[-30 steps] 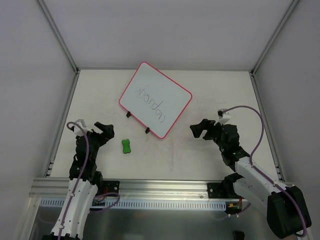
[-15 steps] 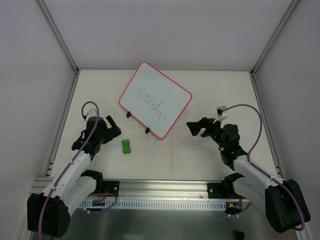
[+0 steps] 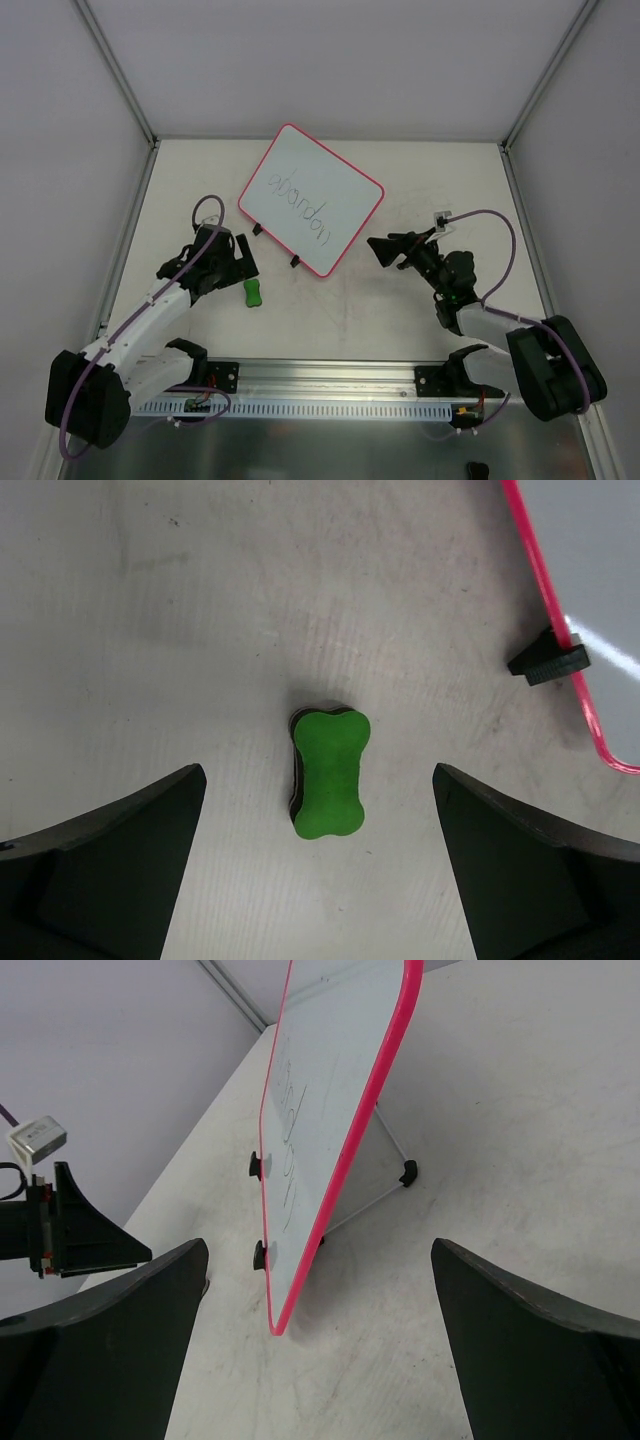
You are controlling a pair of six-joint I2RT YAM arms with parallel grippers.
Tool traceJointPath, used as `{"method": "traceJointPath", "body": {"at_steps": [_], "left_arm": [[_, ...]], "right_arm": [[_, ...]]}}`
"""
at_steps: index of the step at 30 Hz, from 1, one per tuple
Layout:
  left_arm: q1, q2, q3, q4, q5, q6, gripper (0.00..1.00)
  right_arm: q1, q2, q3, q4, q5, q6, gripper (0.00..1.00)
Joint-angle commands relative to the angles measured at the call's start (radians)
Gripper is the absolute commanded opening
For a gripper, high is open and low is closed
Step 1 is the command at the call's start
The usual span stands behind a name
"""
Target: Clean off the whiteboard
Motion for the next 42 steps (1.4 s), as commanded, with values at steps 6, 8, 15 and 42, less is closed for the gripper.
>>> {"method": "traceJointPath", "body": {"at_steps": [6,8,15,42], "left_arm": [[-0.052,0.133,0.056,-0.063,-0.018,0.032,0.95],[-0.056,0.142,0.060,-0.063,-0.014,0.033,0.93],[-0.122,0.254,0.098,-0.065,-0.041,0.038,0.91],[-0.145,0.443,0.144,-0.053,-0.044,0.007,0.45]], "right_arm": [[-0.006,0.229,-0.008,0.448,-0.015,0.129,0.99],[-0.006,0.246,0.003,0.452,-0.015,0.129,0.99],[-0.006,0.246,0.020,0.452,-0.020,0.103,0.99],[-0.007,0.199,0.012,0.450,-0.049,0.079,0.99]]}}
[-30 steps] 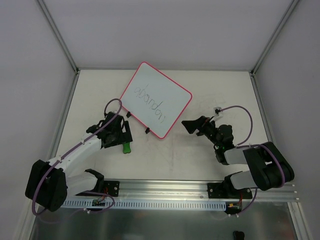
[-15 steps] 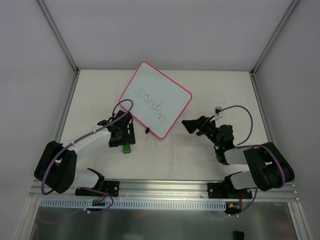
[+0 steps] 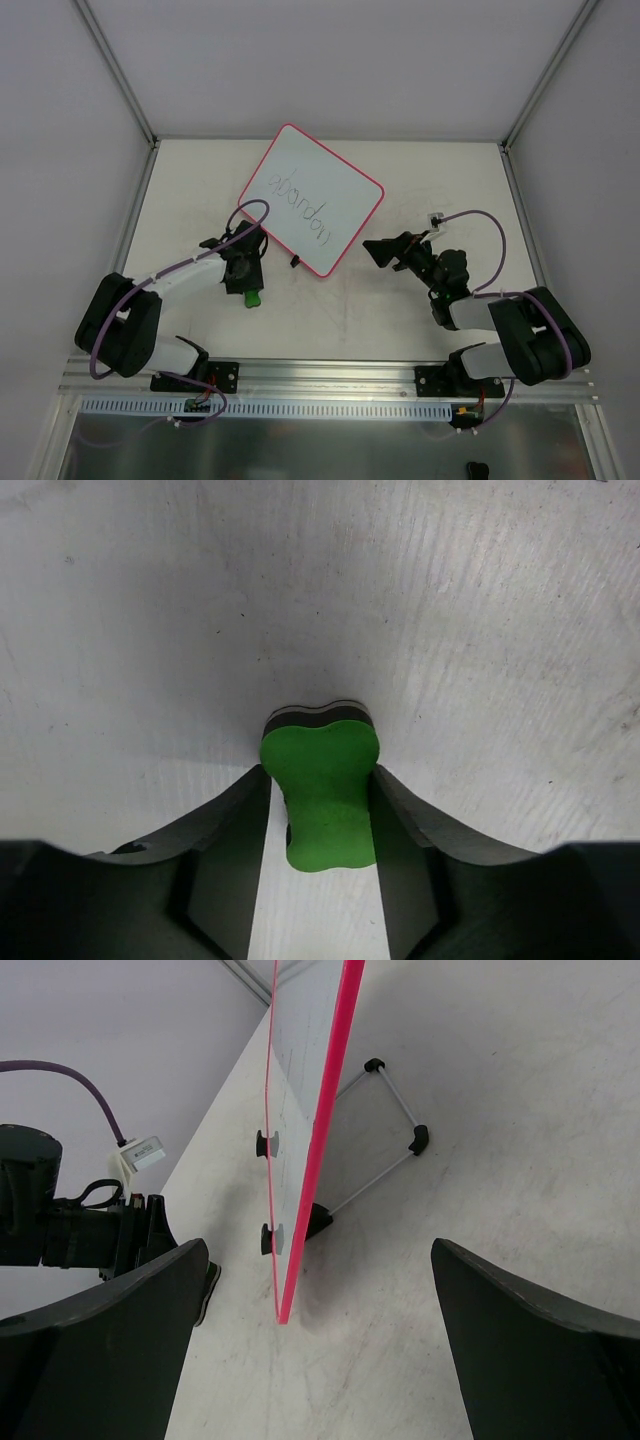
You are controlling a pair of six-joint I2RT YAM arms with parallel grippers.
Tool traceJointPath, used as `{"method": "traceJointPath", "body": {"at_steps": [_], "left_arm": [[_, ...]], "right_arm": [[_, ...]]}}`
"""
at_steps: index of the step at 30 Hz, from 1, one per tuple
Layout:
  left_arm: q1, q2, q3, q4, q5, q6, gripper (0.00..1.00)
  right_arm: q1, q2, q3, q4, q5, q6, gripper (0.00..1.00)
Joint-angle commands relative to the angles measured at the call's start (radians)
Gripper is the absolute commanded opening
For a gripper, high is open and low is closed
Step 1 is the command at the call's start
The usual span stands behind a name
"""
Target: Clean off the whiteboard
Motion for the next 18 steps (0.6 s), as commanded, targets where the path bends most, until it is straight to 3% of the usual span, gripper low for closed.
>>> {"method": "traceJointPath", "body": {"at_steps": [1,12,15,18], "left_arm": [[-0.009,0.009,0.030,-0.009,0.011,-0.021,0.42],[-0.009,0.003,-0.002,0.006,0.009,-0.044,0.39],[-0.009,-0.028,-0.013,0.013,0.009,-0.044,0.30],[-0.009,-0.054,-0.011,0.014,0.014,-0.042,0.27]], "right_arm": [[-0.007,-0.032,0.017,0.253,-0.007,-0.030,0.99],[-0.017,-0.040,0.013,0.253,-0.018,-0.030,0.99],[-0.020,-0.040,0.012,0.253,-0.021,-0.028,0.99],[-0.023,-0.039,0.013,0.253,-0.026,-0.028,0.99]]}}
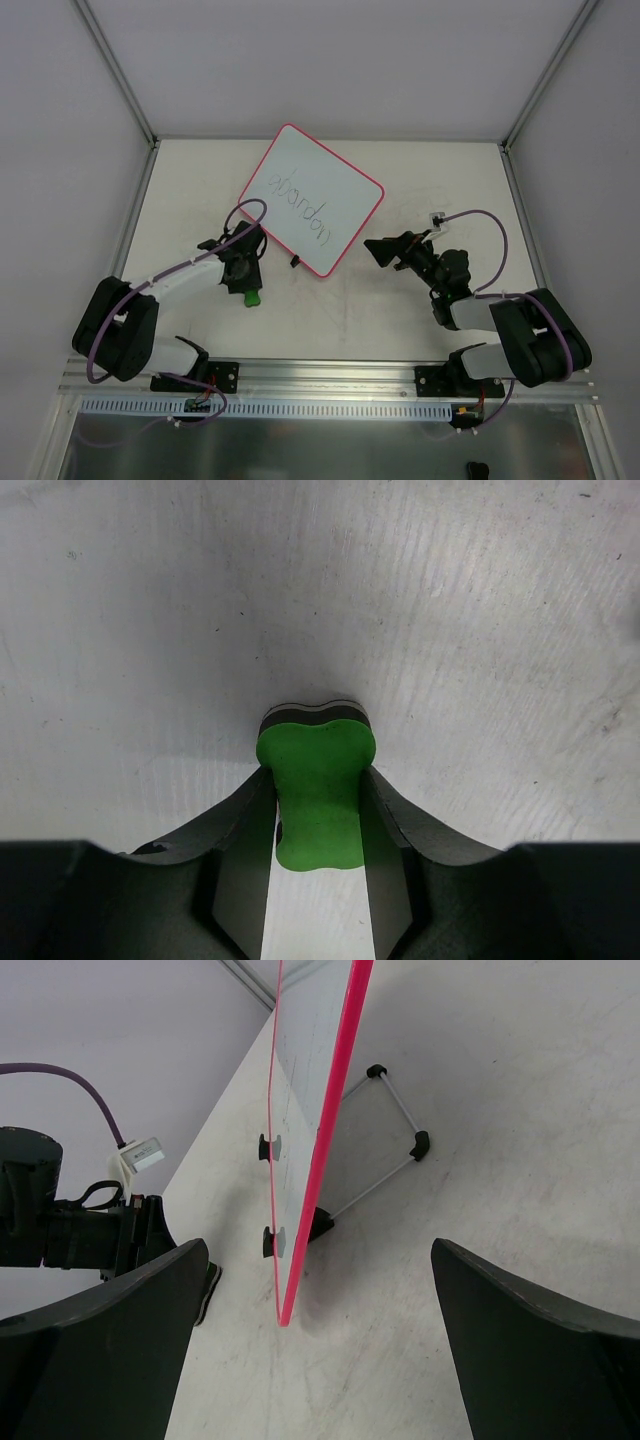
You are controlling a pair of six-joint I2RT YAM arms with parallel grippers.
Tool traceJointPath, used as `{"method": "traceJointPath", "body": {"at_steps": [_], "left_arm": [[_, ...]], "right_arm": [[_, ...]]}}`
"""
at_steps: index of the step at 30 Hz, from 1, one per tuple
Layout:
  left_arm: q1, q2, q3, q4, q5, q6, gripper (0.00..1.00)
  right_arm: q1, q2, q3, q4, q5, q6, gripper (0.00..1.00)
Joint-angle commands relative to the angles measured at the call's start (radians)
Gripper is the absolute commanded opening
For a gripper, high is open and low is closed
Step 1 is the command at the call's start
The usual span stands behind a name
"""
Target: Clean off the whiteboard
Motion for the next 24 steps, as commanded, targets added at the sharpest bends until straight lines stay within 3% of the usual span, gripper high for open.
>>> {"method": "traceJointPath", "body": {"at_steps": [1,9,13,24], "left_arm": [[-0.009,-0.053,-0.004,0.004,0.016,-0.013,0.26],[0.017,-0.161,0.041,0.016,0.039,0.026,0.21],[0.172,-0.202,0.073,0.088,0.168,0.091,0.19],[0.289,-0.067,0.268,0.299,0.360,0.109,0.17]], "right_arm": [[-0.012,-0.024,0.015,0.251,-0.011,-0.026,0.99],[-0.027,-0.034,0.026,0.248,-0.045,-0.003,0.99],[-0.040,-0.049,0.029,0.244,-0.092,0.008,0.99],[-0.060,-0.130,0.038,0.063,-0.175,-0.036,0.99]]}}
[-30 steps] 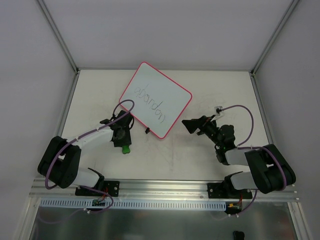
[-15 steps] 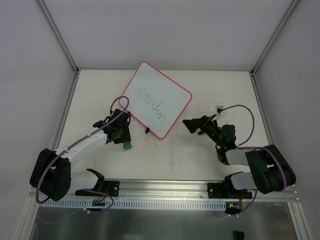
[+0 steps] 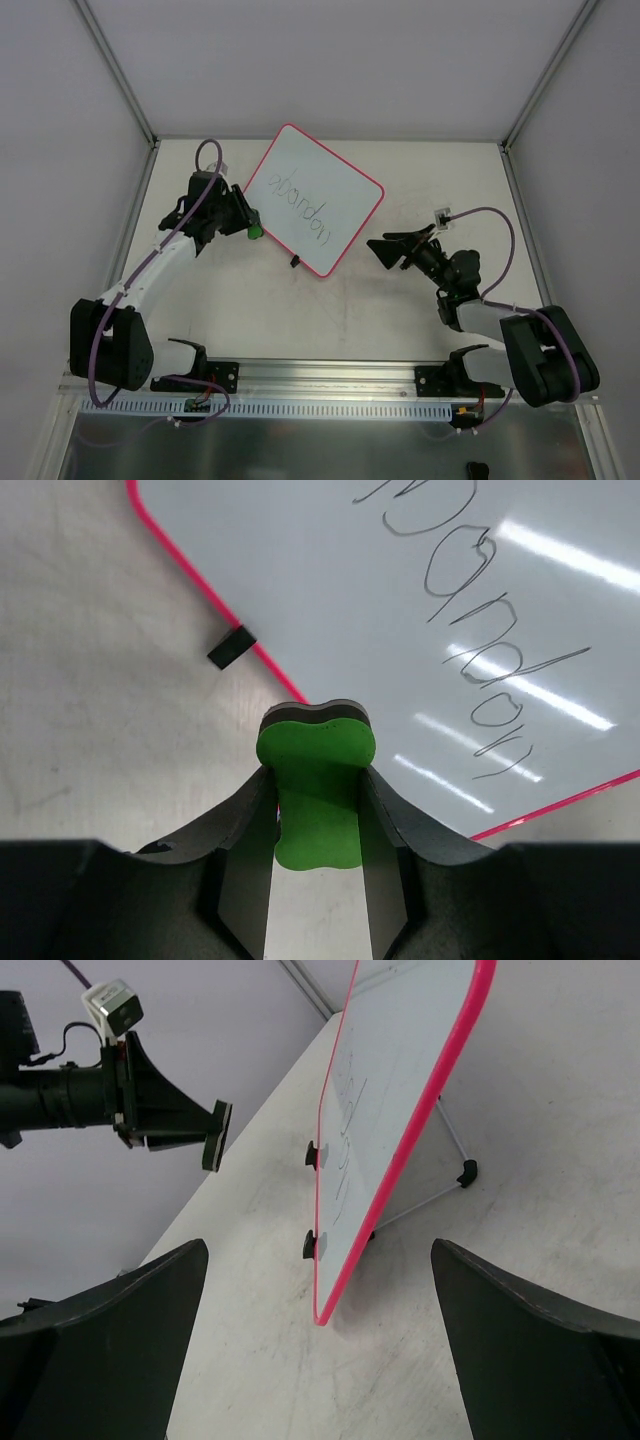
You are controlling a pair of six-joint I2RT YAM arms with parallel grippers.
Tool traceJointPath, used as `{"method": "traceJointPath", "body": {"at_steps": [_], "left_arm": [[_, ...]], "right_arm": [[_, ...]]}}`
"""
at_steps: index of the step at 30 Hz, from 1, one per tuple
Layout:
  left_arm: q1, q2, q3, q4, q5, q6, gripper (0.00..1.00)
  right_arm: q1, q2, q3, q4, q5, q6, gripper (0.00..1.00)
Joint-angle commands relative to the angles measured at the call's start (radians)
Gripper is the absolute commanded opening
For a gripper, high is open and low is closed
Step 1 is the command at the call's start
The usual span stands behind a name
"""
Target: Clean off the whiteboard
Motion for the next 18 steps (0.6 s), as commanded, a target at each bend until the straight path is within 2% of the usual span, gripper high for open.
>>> {"method": "traceJointPath", "body": {"at_steps": [1,7,18], "left_arm": [[0.027,0.076,0.065,0.136,0.122,0.009,0.17],[0.067,0.176,0.142,0.196,0.188,0.008,0.16],[0.128,0.110,0.112,0.236,0.198,0.018,0.17]], "right_arm": [[-0.012,-0.023,0.046,0.058,-0.043,-0.051,0.99],[-0.017,0.070,0.099,0.095,-0.051,-0.020,0.99],[-0.015,0.311,0.197,0.253,-0.043,0.047,0.97]]}}
